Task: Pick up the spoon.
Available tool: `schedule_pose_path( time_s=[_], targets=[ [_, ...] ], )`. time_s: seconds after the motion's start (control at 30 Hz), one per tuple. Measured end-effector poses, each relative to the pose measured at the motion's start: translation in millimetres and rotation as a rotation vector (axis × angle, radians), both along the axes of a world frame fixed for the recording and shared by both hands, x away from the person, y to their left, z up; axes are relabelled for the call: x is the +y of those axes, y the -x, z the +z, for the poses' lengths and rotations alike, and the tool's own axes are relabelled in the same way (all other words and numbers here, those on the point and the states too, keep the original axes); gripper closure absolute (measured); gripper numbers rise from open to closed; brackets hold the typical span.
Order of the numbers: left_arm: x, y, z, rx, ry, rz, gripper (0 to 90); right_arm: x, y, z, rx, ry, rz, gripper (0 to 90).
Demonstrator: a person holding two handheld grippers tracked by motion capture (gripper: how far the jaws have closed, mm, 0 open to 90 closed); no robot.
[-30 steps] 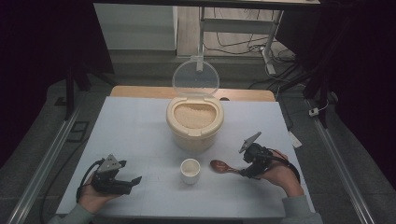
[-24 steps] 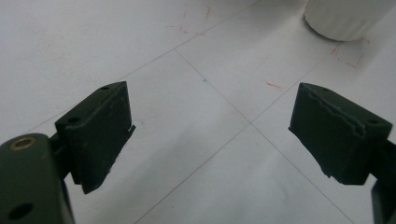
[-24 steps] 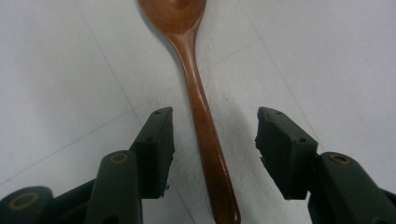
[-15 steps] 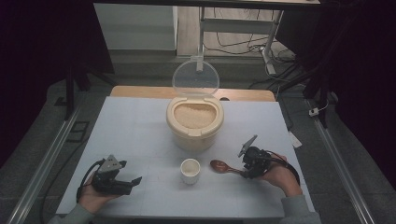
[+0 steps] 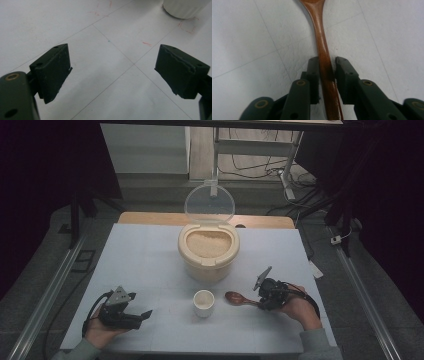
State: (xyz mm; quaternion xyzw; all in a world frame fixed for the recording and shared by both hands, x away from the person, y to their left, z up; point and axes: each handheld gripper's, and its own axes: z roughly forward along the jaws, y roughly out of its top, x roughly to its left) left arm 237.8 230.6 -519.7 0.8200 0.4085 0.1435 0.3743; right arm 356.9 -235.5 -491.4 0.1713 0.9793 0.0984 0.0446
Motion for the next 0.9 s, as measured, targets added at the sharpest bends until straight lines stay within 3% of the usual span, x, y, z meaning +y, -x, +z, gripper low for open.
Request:
schedule_pose_path(
  time_s=[0.13,0.43,0.63,0.9],
  targets=[
    [-0.1,0.2,0.0,-0.001,-0.003,0.000,12.9,5.6,3.8,0.0,-0.036,0.044,0.085,78.2],
    [0.7,-0.1,-0.8,0.000,-0.003,0.003,12.9,5.8,6.4,0.1,-0.058,0.046,0.118,79.0],
    [0.7,-0.1,-1.0,0.000,-0.006,0.003,13.0,-0.7,8.8,4.8,-0.064,-0.002,0.083,79.1],
    [0.6,0.1,-1.0,0.000,-0.007,0.003,13.0,-10.1,14.4,21.8,-0.107,-0.113,0.081,79.2]
  ],
)
